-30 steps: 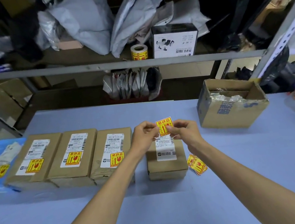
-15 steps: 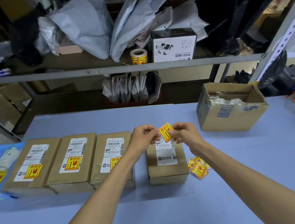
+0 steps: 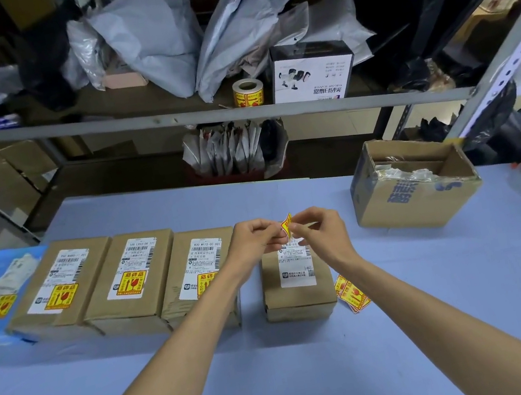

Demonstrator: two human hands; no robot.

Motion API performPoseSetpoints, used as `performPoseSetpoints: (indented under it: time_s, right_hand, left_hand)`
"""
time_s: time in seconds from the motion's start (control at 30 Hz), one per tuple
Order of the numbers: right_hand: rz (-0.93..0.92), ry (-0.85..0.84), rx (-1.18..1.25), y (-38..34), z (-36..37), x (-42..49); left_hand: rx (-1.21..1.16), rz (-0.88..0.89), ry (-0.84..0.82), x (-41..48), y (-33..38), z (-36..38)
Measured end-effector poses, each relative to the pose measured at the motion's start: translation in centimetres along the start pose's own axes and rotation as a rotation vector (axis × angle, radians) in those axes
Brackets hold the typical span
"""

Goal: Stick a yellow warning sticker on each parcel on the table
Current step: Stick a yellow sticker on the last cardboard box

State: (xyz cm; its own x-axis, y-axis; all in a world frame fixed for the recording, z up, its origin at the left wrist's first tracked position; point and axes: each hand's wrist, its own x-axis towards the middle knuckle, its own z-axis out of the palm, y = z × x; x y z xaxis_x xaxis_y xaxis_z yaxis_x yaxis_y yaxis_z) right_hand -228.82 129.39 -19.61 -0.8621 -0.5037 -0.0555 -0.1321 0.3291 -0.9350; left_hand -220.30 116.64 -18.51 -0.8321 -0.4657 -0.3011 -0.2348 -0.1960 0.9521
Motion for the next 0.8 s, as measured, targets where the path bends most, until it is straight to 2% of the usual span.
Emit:
performPoseSetpoints:
  time_s: [0.3,0.8]
  right_hand:
    - [0.004,-0.024,0.074,0.14,0.10,0.15]
    - [-0.037,-0.048,0.006,-0.10,-0.18,-0.31]
  left_hand:
    - [-0.010,-0.011,-0.003,0.07,0.04,0.56]
    - [0.002,-0.010,-0.016,-0.02,-0.12,0.82]
